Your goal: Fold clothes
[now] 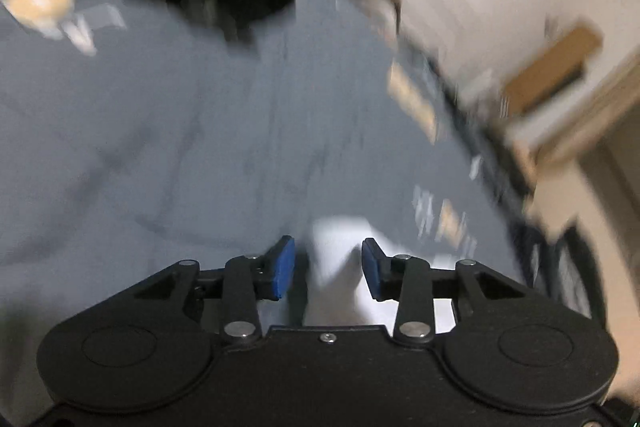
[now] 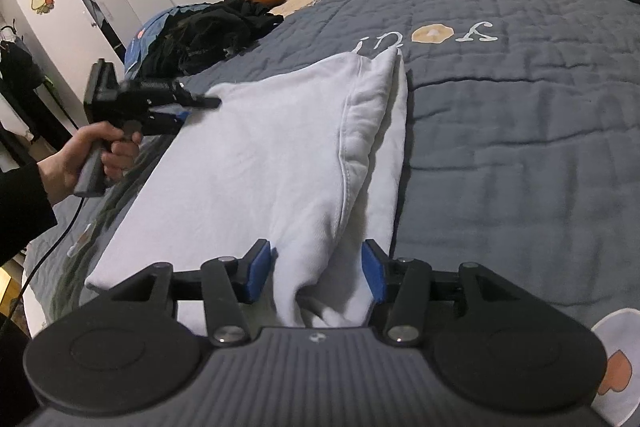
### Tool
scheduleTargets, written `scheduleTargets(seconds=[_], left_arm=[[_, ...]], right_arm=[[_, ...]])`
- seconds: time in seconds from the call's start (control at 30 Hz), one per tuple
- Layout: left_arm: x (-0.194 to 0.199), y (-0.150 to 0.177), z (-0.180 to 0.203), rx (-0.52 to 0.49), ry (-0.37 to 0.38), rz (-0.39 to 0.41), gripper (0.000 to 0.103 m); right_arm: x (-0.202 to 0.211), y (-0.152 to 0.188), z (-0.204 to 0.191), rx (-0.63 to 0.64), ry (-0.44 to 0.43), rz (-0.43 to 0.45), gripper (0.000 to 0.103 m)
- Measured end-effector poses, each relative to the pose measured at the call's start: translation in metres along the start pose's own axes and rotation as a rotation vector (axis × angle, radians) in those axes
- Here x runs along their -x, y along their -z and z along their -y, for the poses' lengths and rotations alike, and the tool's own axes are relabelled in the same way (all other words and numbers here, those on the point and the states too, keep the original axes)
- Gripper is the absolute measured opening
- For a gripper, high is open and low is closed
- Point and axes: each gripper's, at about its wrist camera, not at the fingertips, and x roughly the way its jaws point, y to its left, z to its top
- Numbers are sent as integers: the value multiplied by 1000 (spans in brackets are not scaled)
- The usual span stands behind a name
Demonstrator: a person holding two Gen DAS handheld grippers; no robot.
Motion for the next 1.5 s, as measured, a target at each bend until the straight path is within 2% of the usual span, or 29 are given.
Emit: scheduleTargets(seconds=[0.07, 0.17, 0.27, 0.37, 0.47, 0.57, 0.6, 0.63, 0.7, 0.77, 0.8, 0.87, 0.97, 1.1, 1.27, 1.33, 1.4, 1.5], left_arm=[[11, -4, -2, 36, 52, -4, 37], [0, 0, 7, -20, 42, -89, 36], [-20, 7, 10, -34, 46, -139, 6], [-47, 11, 9, -84, -95, -181, 5], [-48, 8, 10, -44, -156, -139, 5], [-20, 0, 22, -46, -108, -64, 9], [-8, 1, 30, -44, -66, -67, 16], [5, 4, 38, -43, -21, -77, 22], [22, 28, 63, -84, 64, -117, 48], [37, 56, 90, -133, 148, -161, 50], [40, 72, 101, -148, 150, -184, 50], [47, 107, 116, -153, 110, -206, 50], [68, 145, 127, -113, 46, -163, 50], [96, 178, 134, -156, -92, -116, 64], [122, 188, 132, -165, -215, -69, 66], [130, 187, 125, -114, -240, -46, 69], [132, 185, 114, -66, -245, -66, 69], [132, 188, 107, -35, -258, -83, 69]], right_arm=[[1, 0, 0, -1, -1, -1, 49], [0, 0, -1, -2, 4, -4, 49], [-1, -1, -4, 3, 13, -5, 50], [-2, -1, -3, 5, 12, -5, 50], [-2, -1, -3, 7, 10, -5, 50], [-2, -2, -2, 6, 5, -6, 50], [-1, -2, -1, 4, 3, -6, 50], [-1, -3, -1, 2, 1, -7, 50], [1, -4, -1, -2, -4, -5, 50], [3, -5, -3, -7, -11, 2, 50], [4, -5, -3, -9, -14, 5, 50], [8, -7, -5, -14, -24, 19, 50], [15, -8, -6, -15, -9, 39, 50], [27, -12, 2, -68, 16, 72, 51], [33, -15, 11, -120, 40, 72, 51], [36, -14, 11, -120, 51, 59, 51], [38, -13, 12, -118, 62, 44, 51], [45, -13, 10, -134, 28, 38, 51]])
